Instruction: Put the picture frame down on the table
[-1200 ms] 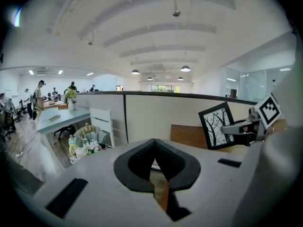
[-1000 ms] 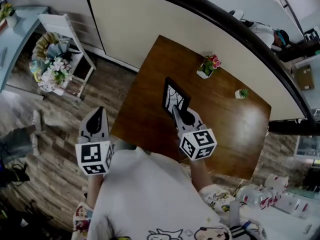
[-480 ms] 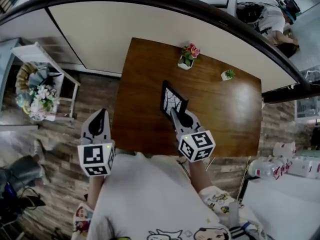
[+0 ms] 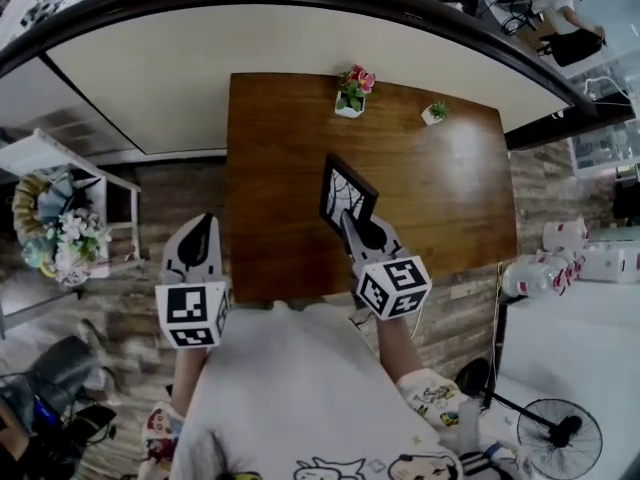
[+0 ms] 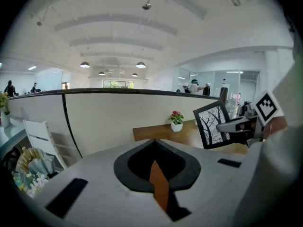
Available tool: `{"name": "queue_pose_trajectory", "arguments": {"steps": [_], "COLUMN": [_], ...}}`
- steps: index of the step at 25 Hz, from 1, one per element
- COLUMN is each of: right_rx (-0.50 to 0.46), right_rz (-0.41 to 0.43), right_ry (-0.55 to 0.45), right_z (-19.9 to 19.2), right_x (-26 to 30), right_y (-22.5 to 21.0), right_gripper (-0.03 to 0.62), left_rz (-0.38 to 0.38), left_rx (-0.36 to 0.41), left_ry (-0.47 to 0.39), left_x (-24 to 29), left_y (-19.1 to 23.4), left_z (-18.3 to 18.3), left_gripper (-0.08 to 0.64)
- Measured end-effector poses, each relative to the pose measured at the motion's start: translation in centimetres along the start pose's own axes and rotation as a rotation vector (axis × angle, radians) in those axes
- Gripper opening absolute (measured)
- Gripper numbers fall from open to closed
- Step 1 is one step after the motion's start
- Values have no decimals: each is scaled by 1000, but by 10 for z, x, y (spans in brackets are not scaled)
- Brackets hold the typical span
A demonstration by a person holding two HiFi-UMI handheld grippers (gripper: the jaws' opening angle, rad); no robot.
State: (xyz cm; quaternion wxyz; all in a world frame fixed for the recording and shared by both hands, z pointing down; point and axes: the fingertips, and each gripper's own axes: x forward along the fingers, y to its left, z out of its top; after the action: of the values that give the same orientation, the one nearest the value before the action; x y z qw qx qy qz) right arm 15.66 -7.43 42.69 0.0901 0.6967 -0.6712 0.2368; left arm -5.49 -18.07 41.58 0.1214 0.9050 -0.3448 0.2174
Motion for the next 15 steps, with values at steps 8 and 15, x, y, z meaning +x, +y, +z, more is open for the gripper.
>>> {"name": "queue_pose_trajectory", "arguments": {"steps": [8, 15], "right_rx": [21, 39], "right_rz": [-34, -18], "right_ry": [-4, -12], "right_z": [-5, -1], "right_x": [-2, 0], "right_y": [12, 14], "right_gripper": [8, 8], "left_rz": [-59, -87], "left_rx": [29, 27], "left_ry": [13, 5], "left_x": [10, 16], "left_y": [2, -7], "left_z": [-4, -4], "left_gripper": [3, 3]}}
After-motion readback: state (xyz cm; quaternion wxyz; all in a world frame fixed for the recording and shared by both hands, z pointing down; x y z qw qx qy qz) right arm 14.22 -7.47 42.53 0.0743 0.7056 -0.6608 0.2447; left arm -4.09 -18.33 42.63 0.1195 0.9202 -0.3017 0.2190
